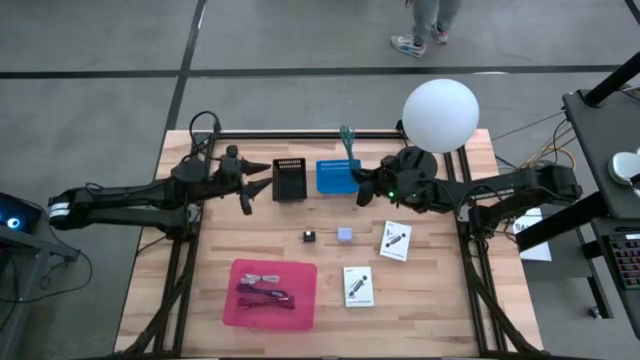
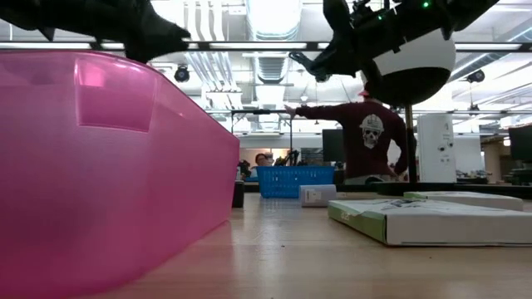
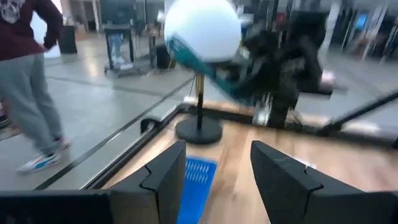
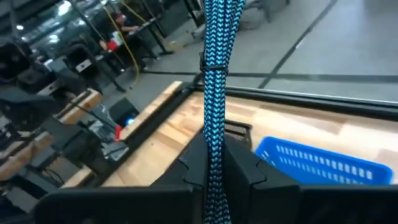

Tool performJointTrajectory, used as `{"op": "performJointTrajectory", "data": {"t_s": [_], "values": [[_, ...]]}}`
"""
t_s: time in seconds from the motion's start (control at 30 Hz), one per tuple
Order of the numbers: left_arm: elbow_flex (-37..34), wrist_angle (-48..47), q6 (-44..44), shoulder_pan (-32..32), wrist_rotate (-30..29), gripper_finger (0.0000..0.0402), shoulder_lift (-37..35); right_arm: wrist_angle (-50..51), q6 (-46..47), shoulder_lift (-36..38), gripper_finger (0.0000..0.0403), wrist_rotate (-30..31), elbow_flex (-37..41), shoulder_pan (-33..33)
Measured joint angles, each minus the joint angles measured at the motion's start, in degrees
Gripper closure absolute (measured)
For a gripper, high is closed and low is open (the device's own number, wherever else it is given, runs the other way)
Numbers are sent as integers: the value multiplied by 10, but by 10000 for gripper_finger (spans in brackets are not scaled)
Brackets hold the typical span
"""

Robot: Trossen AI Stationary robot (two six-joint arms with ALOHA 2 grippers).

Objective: Pick and place items into bin
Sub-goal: Put the light blue charger cable into the pink bin

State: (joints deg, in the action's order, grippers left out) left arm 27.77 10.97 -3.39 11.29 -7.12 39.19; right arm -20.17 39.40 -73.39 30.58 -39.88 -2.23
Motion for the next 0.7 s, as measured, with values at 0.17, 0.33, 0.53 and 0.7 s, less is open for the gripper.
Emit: {"op": "performJointTrajectory", "data": {"t_s": [0.17, 0.33, 0.53, 0.7], "values": [[0, 76, -39, 0, 19, 236, 35, -107, -38, -37, 386, -42, 0, 3], [0, 155, -109, 0, 73, 236, 85, -225, -64, -80, 386, -74, 0, 6], [0, 233, -157, 2, 124, 236, 141, -286, -66, -114, 386, -134, 0, 8], [1, 272, -191, 13, 137, 236, 172, -307, -83, -121, 386, -165, -7, 15]]}}
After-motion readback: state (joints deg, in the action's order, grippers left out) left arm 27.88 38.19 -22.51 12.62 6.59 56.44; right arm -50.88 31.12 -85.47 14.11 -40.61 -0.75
